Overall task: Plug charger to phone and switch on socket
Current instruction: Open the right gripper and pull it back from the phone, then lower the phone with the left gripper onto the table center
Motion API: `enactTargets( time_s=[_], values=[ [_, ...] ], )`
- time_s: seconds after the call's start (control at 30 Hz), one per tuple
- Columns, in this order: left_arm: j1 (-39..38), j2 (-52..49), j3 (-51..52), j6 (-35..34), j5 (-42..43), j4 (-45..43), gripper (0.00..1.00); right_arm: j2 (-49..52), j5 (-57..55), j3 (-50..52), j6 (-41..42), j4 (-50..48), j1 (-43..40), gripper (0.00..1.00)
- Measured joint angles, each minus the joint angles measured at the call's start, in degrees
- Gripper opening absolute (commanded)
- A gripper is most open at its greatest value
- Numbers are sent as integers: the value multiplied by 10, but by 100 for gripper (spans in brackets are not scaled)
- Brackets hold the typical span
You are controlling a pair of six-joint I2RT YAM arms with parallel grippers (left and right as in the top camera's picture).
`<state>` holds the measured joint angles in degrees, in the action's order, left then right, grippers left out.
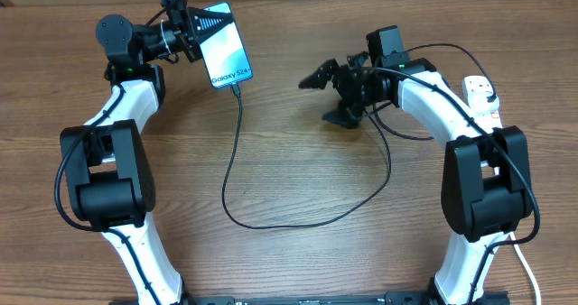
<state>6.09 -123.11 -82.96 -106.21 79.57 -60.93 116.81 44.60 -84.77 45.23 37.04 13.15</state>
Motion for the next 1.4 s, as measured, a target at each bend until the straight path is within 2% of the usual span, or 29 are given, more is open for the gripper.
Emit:
enactTargets(
  time_s=[0.3,0.43,0.57,0.73,1.0,1.03,1.07,1.2,1.4],
  values=[
    [-35,0,0,66,30,10,4,-13,-116,0,-57,86,-38,94],
    [-55,0,0,119,39,74,4,-64,-152,0,-81,105,-53,94],
    [-75,0,0,197,40,184,4,-134,-167,0,-105,114,-56,94],
    [-96,0,1,326,22,374,4,-203,-172,0,-128,130,-56,94],
    [-119,0,2,557,-78,677,4,-263,-176,0,-155,165,-56,94],
    [-120,0,2,562,-83,685,4,-264,-176,0,-157,170,-56,94],
    [-126,0,2,602,-108,724,4,-264,-176,0,-159,174,-56,94],
    [-155,0,2,691,-188,820,4,-264,-178,0,-170,184,-56,94],
    [-215,0,2,766,-310,890,4,-264,-178,0,-179,186,-56,94]
  ],
)
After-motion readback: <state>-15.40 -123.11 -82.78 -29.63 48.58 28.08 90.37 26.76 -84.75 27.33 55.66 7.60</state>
